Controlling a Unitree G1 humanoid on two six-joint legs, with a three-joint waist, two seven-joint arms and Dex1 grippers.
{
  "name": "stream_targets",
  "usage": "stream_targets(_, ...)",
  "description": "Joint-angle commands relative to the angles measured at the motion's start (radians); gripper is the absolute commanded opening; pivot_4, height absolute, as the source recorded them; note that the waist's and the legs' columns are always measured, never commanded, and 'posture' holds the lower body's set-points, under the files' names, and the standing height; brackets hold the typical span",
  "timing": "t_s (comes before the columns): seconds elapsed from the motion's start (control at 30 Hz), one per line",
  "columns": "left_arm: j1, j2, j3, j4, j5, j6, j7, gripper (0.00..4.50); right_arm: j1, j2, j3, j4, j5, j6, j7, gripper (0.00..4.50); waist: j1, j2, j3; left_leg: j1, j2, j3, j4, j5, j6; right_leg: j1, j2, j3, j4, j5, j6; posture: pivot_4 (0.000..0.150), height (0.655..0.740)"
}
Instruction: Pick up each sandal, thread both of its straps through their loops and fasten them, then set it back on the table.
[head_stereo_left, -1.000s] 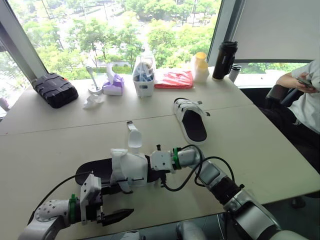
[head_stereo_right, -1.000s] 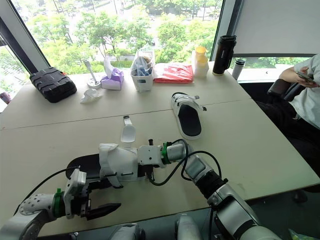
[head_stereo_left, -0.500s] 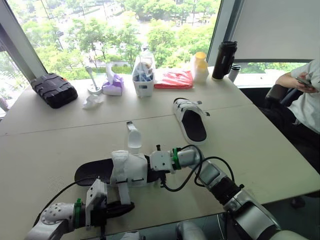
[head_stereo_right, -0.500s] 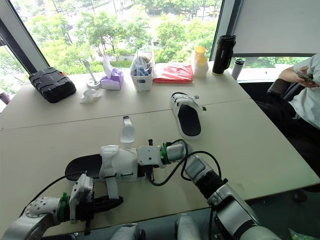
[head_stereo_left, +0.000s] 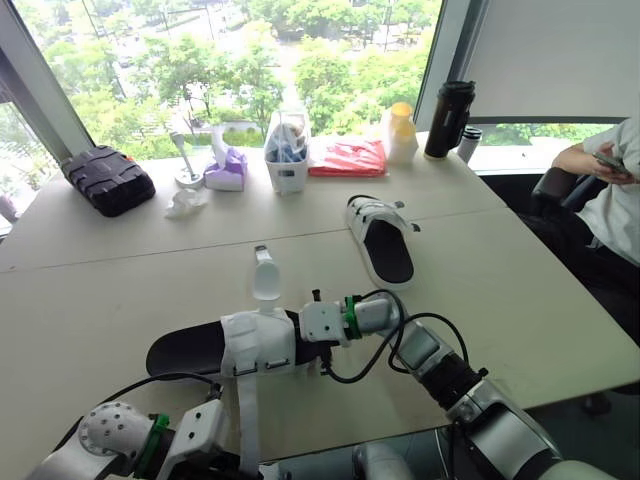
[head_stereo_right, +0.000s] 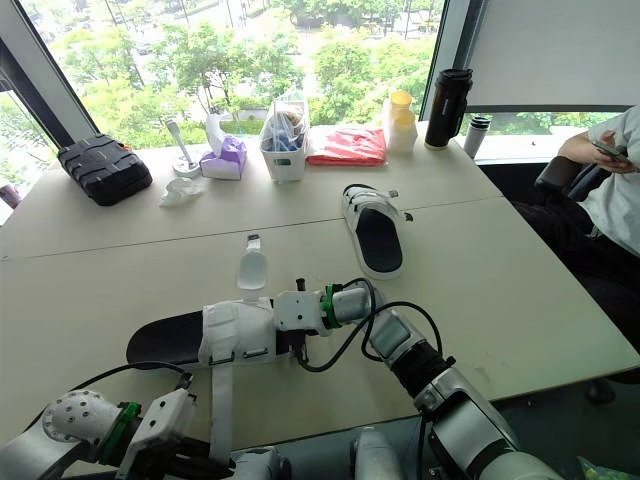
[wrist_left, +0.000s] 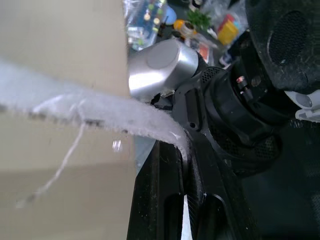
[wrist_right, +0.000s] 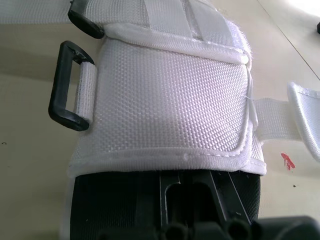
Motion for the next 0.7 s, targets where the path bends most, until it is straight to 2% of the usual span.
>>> stream_targets(0.03,-0.018,0.018,-0.010,-0.067,-0.015,-0.007,-0.018,0.06,0.021,-0.012,0.029,0.044,-0.047,0.026,0.004,0.00,0.000,0.000,0.000,0.000,0.000,0.000,0.000,0.000,0.000,0.000,0.000,0.000,0.000,0.000,0.000,0.150,0.7400)
stream_targets(0.2,-0.054,0.009,0.031,-0.050,-0.057,0.006,0.002,0.06,0.022,-0.009,0.031,0.046,-0.049,0.025,0.001,0.00,0.000,0.000,0.000,0.000,0.000,0.000,0.000,0.000,0.000,0.000,0.000,0.000,0.000,0.000,0.000,0.150,0.7400)
stream_targets(0.47,-0.201,-0.056,0.254,0.015,-0.343,0.200,0.098,0.06,0.018,-0.005,0.030,0.048,-0.051,0.026,-0.004,0.00,0.000,-0.001,0.000,0.000,0.000,0.000,0.000,0.000,0.000,0.000,0.001,-0.001,0.000,0.000,0.000,0.150,0.7400)
stream_targets(0.7,-0.328,-0.077,0.343,0.084,-0.470,0.326,0.156,0.06,0.015,0.000,0.033,0.054,-0.053,0.023,-0.006,0.00,-0.001,-0.001,0.000,0.000,-0.001,0.000,0.001,0.000,0.000,0.000,0.002,-0.001,0.001,0.001,0.000,0.150,0.7400)
